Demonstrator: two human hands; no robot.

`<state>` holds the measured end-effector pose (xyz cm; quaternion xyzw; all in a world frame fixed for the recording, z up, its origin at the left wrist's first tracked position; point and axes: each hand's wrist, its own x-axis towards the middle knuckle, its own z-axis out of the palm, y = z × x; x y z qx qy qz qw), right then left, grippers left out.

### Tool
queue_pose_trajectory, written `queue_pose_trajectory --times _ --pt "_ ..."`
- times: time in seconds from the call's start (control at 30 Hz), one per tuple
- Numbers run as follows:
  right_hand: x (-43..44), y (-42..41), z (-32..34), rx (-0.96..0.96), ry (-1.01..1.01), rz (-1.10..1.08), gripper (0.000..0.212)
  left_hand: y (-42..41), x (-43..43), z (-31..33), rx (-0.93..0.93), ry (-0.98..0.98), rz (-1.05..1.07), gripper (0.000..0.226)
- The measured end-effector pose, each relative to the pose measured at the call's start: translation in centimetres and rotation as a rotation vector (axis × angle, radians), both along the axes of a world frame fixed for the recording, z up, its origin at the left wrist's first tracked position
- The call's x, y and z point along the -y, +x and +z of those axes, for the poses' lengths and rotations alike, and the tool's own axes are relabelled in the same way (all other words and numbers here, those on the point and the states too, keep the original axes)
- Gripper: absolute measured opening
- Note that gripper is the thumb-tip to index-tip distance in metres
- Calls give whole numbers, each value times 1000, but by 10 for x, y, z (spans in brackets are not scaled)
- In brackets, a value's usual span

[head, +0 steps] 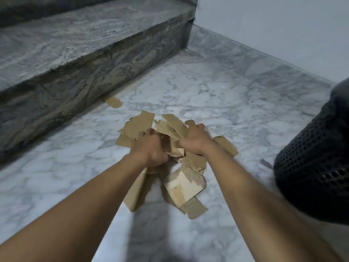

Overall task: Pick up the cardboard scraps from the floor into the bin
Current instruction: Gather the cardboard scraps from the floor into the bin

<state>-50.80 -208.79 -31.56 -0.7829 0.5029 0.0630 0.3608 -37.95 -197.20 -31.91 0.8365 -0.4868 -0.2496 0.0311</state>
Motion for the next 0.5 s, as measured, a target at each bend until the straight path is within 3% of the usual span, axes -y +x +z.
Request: queue_pose_trajectory --times 0.07,0.1,0.2,0.23,0.3,0.37,0.43,0.5 --pt "7 -4 6 21 96 -40 91 18 -2 8 -113 146 1 111" --pt "12 -7 10 49 133 -77 95 31 -4 14 -171 188 7 109" --pt "19 -13 15 127 178 -217 99 67 -10 30 -269 98 112 56" --pt "17 -12 15 74 158 -215 102 79 -9 31 -239 -6 223 52" --pt "2 -4 11 -163 55 -94 119 94 -8 30 -106 -180 432 71" --pt "-25 11 1 -285 -85 12 129 91 -14 22 -53 -92 441 108" --pt "-50 27 -13 -194 -174 11 113 78 -22 12 56 124 269 122" --pt "-63 36 -19 -28 -163 -43 90 74 -21 3 20 113 253 109"
